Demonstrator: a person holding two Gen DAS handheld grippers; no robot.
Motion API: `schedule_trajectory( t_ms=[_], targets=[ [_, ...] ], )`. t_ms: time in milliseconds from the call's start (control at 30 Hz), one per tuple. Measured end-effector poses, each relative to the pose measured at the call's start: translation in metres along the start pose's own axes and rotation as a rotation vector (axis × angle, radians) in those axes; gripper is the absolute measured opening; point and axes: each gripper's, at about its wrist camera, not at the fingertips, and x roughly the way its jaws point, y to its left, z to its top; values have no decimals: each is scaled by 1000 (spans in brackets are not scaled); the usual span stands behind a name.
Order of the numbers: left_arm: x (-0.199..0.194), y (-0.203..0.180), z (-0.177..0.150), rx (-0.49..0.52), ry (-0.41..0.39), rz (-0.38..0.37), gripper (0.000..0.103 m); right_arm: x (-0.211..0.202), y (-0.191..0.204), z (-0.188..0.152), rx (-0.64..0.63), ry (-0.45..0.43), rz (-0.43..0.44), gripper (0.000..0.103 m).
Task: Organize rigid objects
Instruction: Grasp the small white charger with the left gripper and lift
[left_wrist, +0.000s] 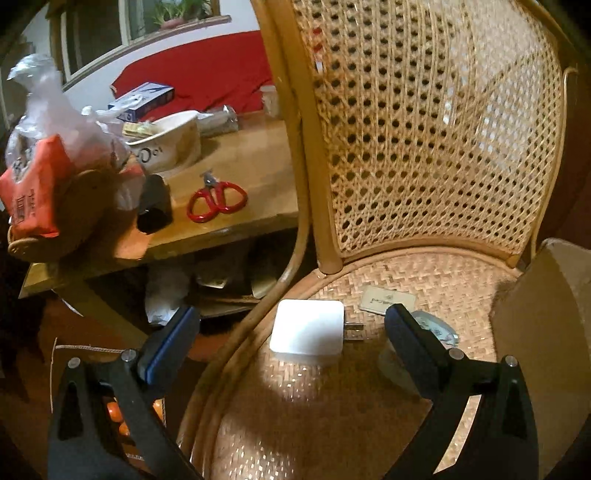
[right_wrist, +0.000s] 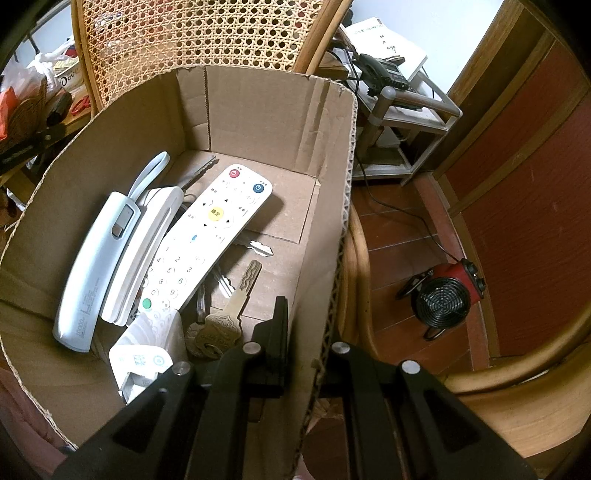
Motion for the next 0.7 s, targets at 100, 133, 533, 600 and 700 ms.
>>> schedule_trajectory(
  t_ms=[100, 133, 533, 600, 700],
  targets=[
    [18, -2, -2, -10, 35, -6, 99, 0, 0, 0, 0, 0, 0, 9],
    [21, -1, -3, -18, 44, -16, 98, -1, 1, 0, -1, 0, 0, 9],
    [46, 16, -11, -147, 143, -128, 70, -1, 1, 0, -1, 1, 0, 9],
    [49, 18, -13, -168, 160, -162, 70, 0, 0, 0, -1, 1, -1, 9],
    [52, 8, -15, -103, 174, -177, 66, -1, 0, 0, -1, 1, 0, 9]
  ],
)
